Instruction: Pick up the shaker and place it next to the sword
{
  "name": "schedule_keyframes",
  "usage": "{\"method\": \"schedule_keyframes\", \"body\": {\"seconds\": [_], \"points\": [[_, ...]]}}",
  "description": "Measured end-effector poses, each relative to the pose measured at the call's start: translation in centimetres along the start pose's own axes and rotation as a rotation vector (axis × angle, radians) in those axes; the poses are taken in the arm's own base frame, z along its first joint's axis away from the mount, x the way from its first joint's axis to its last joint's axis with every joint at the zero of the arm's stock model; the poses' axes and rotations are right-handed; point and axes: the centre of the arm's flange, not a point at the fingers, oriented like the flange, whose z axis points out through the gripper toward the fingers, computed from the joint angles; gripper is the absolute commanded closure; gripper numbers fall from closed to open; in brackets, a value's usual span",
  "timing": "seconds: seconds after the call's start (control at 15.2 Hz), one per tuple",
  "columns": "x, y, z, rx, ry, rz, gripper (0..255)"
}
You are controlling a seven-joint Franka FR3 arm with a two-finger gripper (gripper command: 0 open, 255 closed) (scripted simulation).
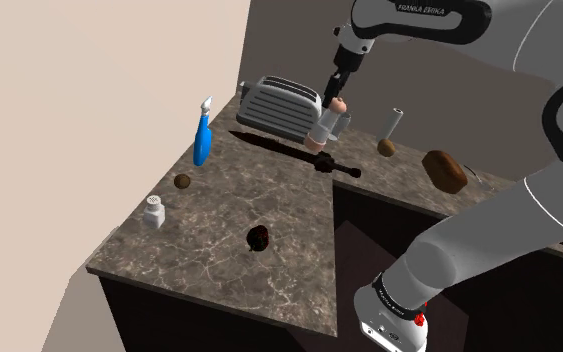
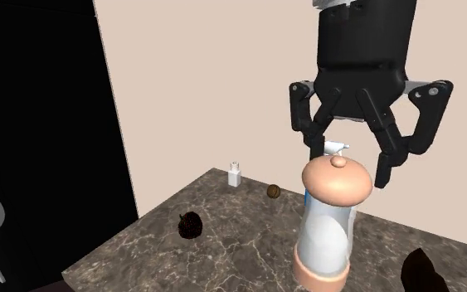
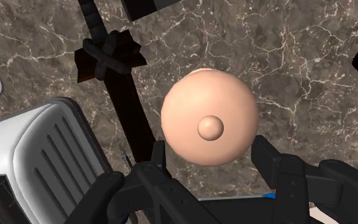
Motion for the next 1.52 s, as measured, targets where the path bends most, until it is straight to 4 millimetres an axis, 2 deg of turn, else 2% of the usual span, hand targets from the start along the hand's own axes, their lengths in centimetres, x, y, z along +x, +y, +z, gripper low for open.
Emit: {"method": "schedule_keyframes", "body": {"seconds": [1.52], "points": [[-9.0,27.7,6.2,0.000,0.000,0.001,255]]}}
